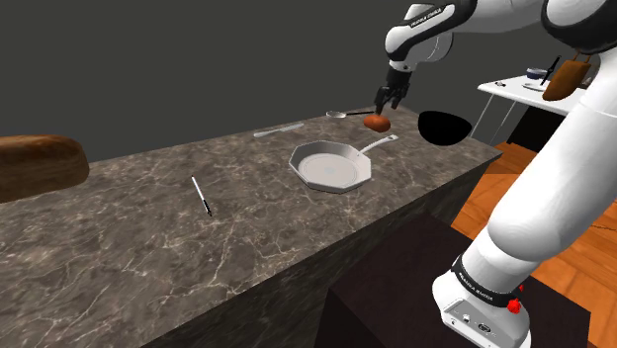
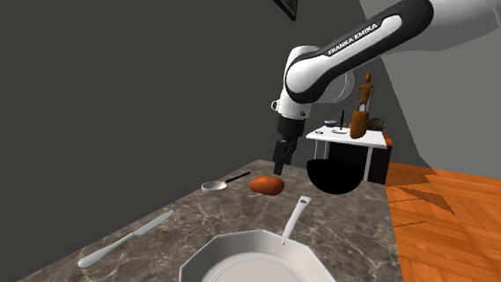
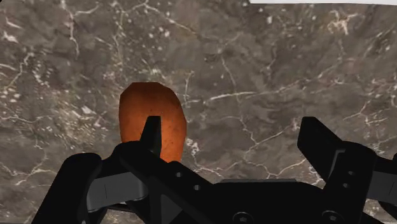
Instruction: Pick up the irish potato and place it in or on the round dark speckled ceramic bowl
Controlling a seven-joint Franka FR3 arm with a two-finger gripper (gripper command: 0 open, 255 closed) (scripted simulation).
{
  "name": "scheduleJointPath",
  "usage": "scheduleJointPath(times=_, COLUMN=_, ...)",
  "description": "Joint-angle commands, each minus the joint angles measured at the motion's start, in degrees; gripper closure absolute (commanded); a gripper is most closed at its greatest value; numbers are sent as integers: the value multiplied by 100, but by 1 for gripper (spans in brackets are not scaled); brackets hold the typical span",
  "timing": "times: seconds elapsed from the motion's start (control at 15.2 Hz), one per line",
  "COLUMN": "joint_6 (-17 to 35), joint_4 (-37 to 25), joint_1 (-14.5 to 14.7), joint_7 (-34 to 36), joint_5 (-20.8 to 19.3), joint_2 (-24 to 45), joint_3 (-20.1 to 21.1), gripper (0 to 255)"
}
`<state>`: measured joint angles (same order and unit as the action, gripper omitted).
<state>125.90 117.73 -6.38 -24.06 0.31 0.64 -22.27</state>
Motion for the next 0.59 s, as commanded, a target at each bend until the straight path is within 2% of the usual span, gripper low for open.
scheduleJointPath(times=0.0, joint_6=156, joint_4=-211, joint_1=-88, joint_7=-184, joint_5=176, joint_2=390, joint_3=-80, gripper=0)
scheduleJointPath(times=0.26, joint_6=269, joint_4=-874, joint_1=-343, joint_7=-546, joint_5=581, joint_2=1232, joint_3=-157, gripper=0)
scheduleJointPath(times=0.53, joint_6=457, joint_4=-862, joint_1=-396, joint_7=-616, joint_5=682, joint_2=1423, joint_3=-126, gripper=0)
